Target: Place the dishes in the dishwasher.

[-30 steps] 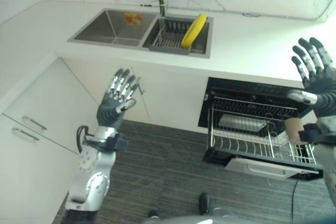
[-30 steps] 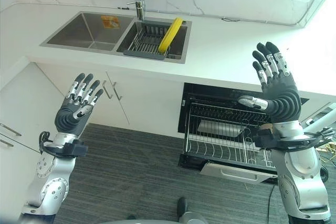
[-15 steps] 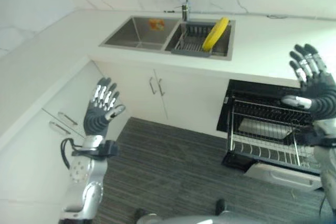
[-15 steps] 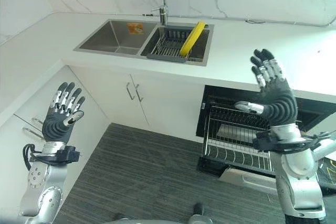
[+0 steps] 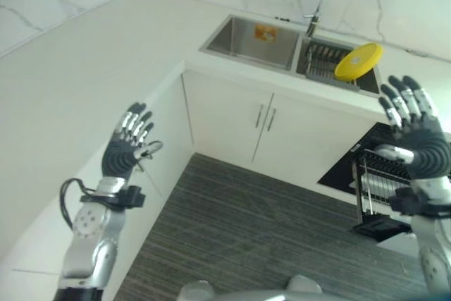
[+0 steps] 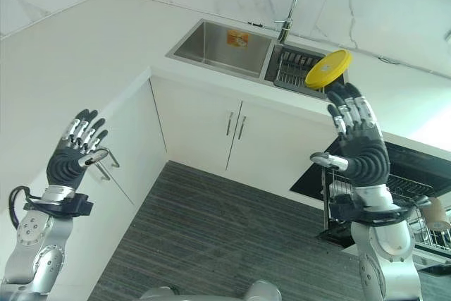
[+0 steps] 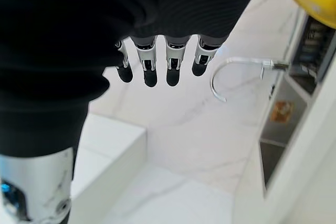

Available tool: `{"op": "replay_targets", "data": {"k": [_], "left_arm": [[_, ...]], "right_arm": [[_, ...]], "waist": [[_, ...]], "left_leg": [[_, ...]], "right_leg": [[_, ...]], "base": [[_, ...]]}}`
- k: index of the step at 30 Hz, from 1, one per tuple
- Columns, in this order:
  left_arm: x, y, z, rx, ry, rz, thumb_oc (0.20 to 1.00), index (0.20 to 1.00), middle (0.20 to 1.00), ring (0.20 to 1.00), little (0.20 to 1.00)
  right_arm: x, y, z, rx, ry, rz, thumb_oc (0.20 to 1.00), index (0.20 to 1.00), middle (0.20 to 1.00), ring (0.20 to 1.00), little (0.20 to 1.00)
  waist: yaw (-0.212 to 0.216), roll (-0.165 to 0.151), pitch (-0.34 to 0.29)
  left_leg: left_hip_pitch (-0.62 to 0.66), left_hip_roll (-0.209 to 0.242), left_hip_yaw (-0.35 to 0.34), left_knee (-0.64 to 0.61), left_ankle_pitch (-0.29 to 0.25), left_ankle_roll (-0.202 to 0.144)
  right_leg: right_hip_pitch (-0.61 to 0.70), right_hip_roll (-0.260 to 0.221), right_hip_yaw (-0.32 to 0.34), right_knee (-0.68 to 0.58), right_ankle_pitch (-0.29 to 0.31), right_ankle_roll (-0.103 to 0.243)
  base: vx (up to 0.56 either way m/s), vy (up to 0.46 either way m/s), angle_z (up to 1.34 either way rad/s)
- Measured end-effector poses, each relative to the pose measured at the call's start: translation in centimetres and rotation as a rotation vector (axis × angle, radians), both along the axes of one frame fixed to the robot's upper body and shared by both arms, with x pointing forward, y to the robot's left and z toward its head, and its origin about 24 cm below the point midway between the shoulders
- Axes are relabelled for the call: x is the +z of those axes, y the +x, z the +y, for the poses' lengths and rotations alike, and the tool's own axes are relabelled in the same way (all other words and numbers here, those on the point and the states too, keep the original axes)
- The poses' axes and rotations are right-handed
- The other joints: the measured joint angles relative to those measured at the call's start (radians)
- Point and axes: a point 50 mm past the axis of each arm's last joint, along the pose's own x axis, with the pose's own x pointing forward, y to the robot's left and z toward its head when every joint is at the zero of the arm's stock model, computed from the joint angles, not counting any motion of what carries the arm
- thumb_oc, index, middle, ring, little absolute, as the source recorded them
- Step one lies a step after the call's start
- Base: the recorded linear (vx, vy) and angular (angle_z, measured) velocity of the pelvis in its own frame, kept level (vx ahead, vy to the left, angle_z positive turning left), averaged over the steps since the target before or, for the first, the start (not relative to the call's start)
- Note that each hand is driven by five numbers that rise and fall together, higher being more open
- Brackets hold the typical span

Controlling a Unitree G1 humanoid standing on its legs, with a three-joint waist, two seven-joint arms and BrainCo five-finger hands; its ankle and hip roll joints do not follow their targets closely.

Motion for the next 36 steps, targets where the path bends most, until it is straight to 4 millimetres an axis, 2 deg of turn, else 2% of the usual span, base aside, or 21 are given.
{"op": "replay_targets", "data": {"k": [2, 3, 5, 8, 11, 16, 18, 19, 20, 21, 22, 23, 24, 25, 26, 27, 29, 31, 32, 35, 36], "left_arm": [[-0.2, 0.3, -0.7, -0.018, 0.025, 0.008, 1.0, 1.0, 1.0, 1.0, 1.0], [-0.2, 0.3, -1.0, -0.015, 0.054, 0.01, 1.0, 1.0, 1.0, 1.0, 1.0], [-0.4, 0.2, -0.7, 0.02, 0.055, 0.025, 1.0, 1.0, 1.0, 1.0, 1.0], [-0.6, 0.0, -0.6, 0.036, 0.057, 0.036, 1.0, 1.0, 1.0, 1.0, 1.0], [0.0, -0.1, -1.0, 0.051, 0.083, 0.011, 1.0, 1.0, 1.0, 1.0, 1.0], [0.0, 0.0, -1.0, 0.077, 0.07, 0.011, 1.0, 1.0, 1.0, 1.0, 1.0], [-0.2, 0.1, -1.3, 0.069, 0.065, 0.016, 1.0, 1.0, 1.0, 1.0, 1.0], [-0.4, 0.3, -1.5, 0.06, 0.06, 0.023, 1.0, 1.0, 1.0, 1.0, 1.0], [-0.6, 0.3, -2.1, 0.044, 0.03, 0.035, 1.0, 1.0, 1.0, 1.0, 1.0], [-1.2, 0.2, -2.9, 0.029, -0.003, 0.051, 1.0, 1.0, 1.0, 1.0, 1.0], [-1.6, 0.0, -3.2, 0.023, -0.018, 0.063, 1.0, 1.0, 1.0, 1.0, 1.0], [-1.9, -0.2, -3.0, 0.029, -0.016, 0.078, 1.0, 1.0, 1.0, 1.0, 1.0], [-2.6, -0.3, -2.9, 0.039, -0.026, 0.102, 1.0, 1.0, 1.0, 1.0, 1.0], [-2.8, 0.1, -3.1, 0.048, -0.049, 0.098, 1.0, 1.0, 1.0, 1.0, 1.0], [-3.7, 0.3, -3.3, 0.044, -0.055, 0.136, 1.0, 1.0, 1.0, 1.0, 1.0], [-4.1, 0.1, -3.4, 0.042, -0.055, 0.149, 1.0, 1.0, 1.0, 1.0, 1.0], [-4.3, -0.4, -3.2, 0.053, -0.059, 0.145, 1.0, 1.0, 1.0, 1.0, 1.0], [-4.4, -0.9, -3.2, 0.053, -0.06, 0.145, 1.0, 1.0, 1.0, 1.0, 1.0], [-4.2, -1.0, -3.1, 0.052, -0.06, 0.132, 1.0, 1.0, 1.0, 1.0, 1.0], [-3.9, -1.0, -3.0, 0.053, -0.057, 0.12, 1.0, 1.0, 1.0, 1.0, 1.0], [-3.8, -1.0, -2.9, 0.057, -0.055, 0.114, 1.0, 1.0, 1.0, 1.0, 1.0]], "right_arm": [[0.5, 0.7, 0.5, 0.013, 0.003, -0.027, 1.0, 1.0, 1.0, 1.0, 1.0], [1.0, 0.9, 0.7, 0.024, -0.008, -0.048, 1.0, 1.0, 1.0, 1.0, 1.0], [0.8, 1.2, 0.3, 0.002, -0.007, -0.037, 1.0, 1.0, 1.0, 1.0, 1.0], [-0.3, 1.3, -0.3, -0.025, 0.0, 0.015, 1.0, 1.0, 1.0, 1.0, 1.0], [0.2, 1.5, -0.3, -0.029, -0.019, 0.0, 1.0, 1.0, 1.0, 1.0, 1.0], [0.4, 1.6, -0.4, -0.038, -0.014, -0.009, 1.0, 1.0, 1.0, 1.0, 1.0], [0.4, 1.7, -0.3, -0.033, -0.015, -0.011, 1.0, 1.0, 1.0, 1.0, 1.0], [0.4, 1.7, -0.2, -0.029, -0.015, -0.007, 1.0, 1.0, 1.0, 1.0, 1.0], [0.4, 1.8, -0.1, -0.024, -0.018, -0.01, 1.0, 1.0, 1.0, 1.0, 1.0], [0.4, 1.8, -0.1, -0.018, -0.019, -0.01, 1.0, 1.0, 1.0, 1.0, 1.0], [0.3, 1.8, 0.1, -0.012, -0.019, -0.007, 1.0, 1.0, 1.0, 1.0, 1.0], [0.3, 1.9, 0.2, -0.004, -0.018, -0.005, 1.0, 1.0, 1.0, 1.0, 1.0], [-0.1, 2.3, 0.5, 0.006, -0.004, 0.009, 1.0, 1.0, 1.0, 1.0, 1.0], [0.2, 2.6, 0.4, 0.005, -0.024, 0.008, 1.0, 1.0, 1.0, 1.0, 1.0], [-0.5, 2.6, 0.5, 0.004, -0.014, 0.04, 1.0, 1.0, 1.0, 1.0, 1.0], [-0.8, 2.5, 0.5, 0.015, -0.025, 0.057, 1.0, 1.0, 1.0, 1.0, 1.0], [-1.1, 2.4, 0.5, 0.024, -0.037, 0.077, 1.0, 1.0, 1.0, 1.0, 1.0], [-0.9, 2.4, 0.5, 0.024, -0.046, 0.072, 1.0, 1.0, 1.0, 1.0, 1.0], [-0.9, 2.4, 0.5, 0.025, -0.05, 0.069, 1.0, 1.0, 1.0, 1.0, 1.0], [-1.0, 1.9, -0.1, 0.013, -0.059, 0.078, 1.0, 1.0, 1.0, 1.0, 1.0], [-0.8, 1.7, 0.1, 0.019, -0.061, 0.068, 1.0, 1.0, 1.0, 1.0, 1.0]], "waist": [[-0.001, -0.007, -0.001], [0.004, -0.019, -0.005], [-0.003, -0.026, -0.008], [-0.004, -0.003, -0.003], [-0.018, 0.021, -0.005], [-0.045, 0.047, -0.009], [-0.045, 0.031, -0.007], [-0.05, 0.016, -0.007], [-0.043, 0.007, -0.004], [-0.038, 0.005, -0.002], [-0.044, 0.004, -0.001], [-0.043, 0.003, 0.0], [-0.052, 0.05, -0.004], [-0.065, 0.091, 0.009], [-0.086, 0.1, 0.01], [-0.071, 0.097, 0.008], [-0.04, 0.102, 0.013], [-0.036, 0.098, 0.014], [-0.022, 0.097, 0.013], [-0.018, 0.1, 0.018], [-0.013, 0.101, 0.017]], "left_leg": [[0.002, -0.015, 0.01, -0.006, -0.001, 0.001], [0.003, -0.036, 0.033, -0.01, -0.001, 0.0], [0.013, -0.057, 0.037, -0.022, -0.002, -0.001], [0.018, -0.047, 0.04, -0.033, -0.002, -0.003], [0.025, -0.035, 0.055, -0.037, 0.003, -0.016], [0.021, 0.002, 0.083, 0.007, -0.012, -0.053], [-0.03, 0.029, 0.091, 0.152, -0.031, -0.075], [-0.088, 0.042, 0.088, 0.287, -0.034, -0.08], [-0.201, 0.086, 0.074, 0.536, -0.004, -0.107], [-0.312, 0.108, -0.004, 0.704, 0.025, -0.138], [-0.362, 0.109, -0.026, 0.725, 0.018, -0.134], [-0.359, 0.112, -0.009, 0.605, 0.005, -0.111], [-0.28, 0.128, -0.009, 0.214, 0.02, -0.1], [-0.236, 0.188, -0.04, -0.064, 0.065, -0.14], [-0.24, 0.187, -0.046, -0.101, 0.087, -0.129], [-0.244, 0.185, -0.095, -0.102, 0.108, -0.146], [-0.246, 0.189, -0.164, -0.095, 0.133, -0.171], [-0.241, 0.18, -0.058, -0.094, 0.133, -0.169], [-0.236, 0.159, -0.06, -0.094, 0.132, -0.168], [-0.164, 0.114, -0.023, -0.1, 0.17, -0.115], [-0.144, 0.096, -0.025, -0.1, 0.237, -0.075]], "right_leg": [[0.009, 0.044, -0.038, -0.063, -0.006, -0.015], [0.015, 0.051, -0.073, -0.15, 0.017, -0.02], [0.063, 0.059, -0.078, -0.284, 0.047, -0.037], [0.103, 0.094, -0.073, -0.38, 0.089, -0.054], [0.143, 0.124, -0.058, -0.458, 0.112, -0.065], [0.144, 0.157, -0.033, -0.469, 0.104, -0.1], [0.125, 0.156, -0.014, -0.422, 0.058, -0.145], [0.121, 0.148, -0.009, -0.414, 0.048, -0.159], [0.13, 0.151, 0.013, -0.416, 0.044, -0.17], [0.146, 0.154, 0.036, -0.417, 0.038, -0.183], [0.144, 0.154, 0.045, -0.418, 0.037, -0.183], [0.155, 0.155, 0.048, -0.44, 0.047, -0.165], [0.169, 0.171, 0.02, -0.423, -0.006, -0.033], [0.129, 0.188, 0.071, -0.283, -0.047, -0.201], [0.168, 0.189, 0.062, -0.317, -0.044, -0.169], [0.188, 0.195, 0.093, -0.346, -0.041, -0.144], [0.221, 0.209, 0.121, -0.381, -0.035, -0.155], [0.288, 0.21, 0.109, -0.435, -0.015, -0.174], [0.314, 0.21, 0.115, -0.458, -0.016, -0.172], [0.408, 0.196, 0.124, -0.494, -0.054, -0.111], [0.425, 0.177, 0.139, -0.494, -0.068, -0.09]], "base": [[0.03, 0.013, -0.27], [0.05, -0.042, -0.4], [0.04, -0.099, -0.25], [0.02, -0.151, -0.13], [0.1, -0.225, -0.14], [0.07, -0.263, -0.18], [0.04, -0.287, -0.4], [0.07, -0.239, -0.39], [0.1, -0.144, -0.47], [0.17, -0.03, -0.57], [0.22, 0.126, -0.64], [0.21, 0.164, -0.79], [0.28, 0.264, -0.81], [0.32, 0.256, -0.33], [0.33, 0.249, -0.09], [0.24, 0.152, -0.19], [0.18, 0.115, -0.42], [0.19, 0.13, -0.03], [0.36, 0.228, -0.07], [0.37, 0.217, -0.1], [0.29, 0.159, -0.25]]}}
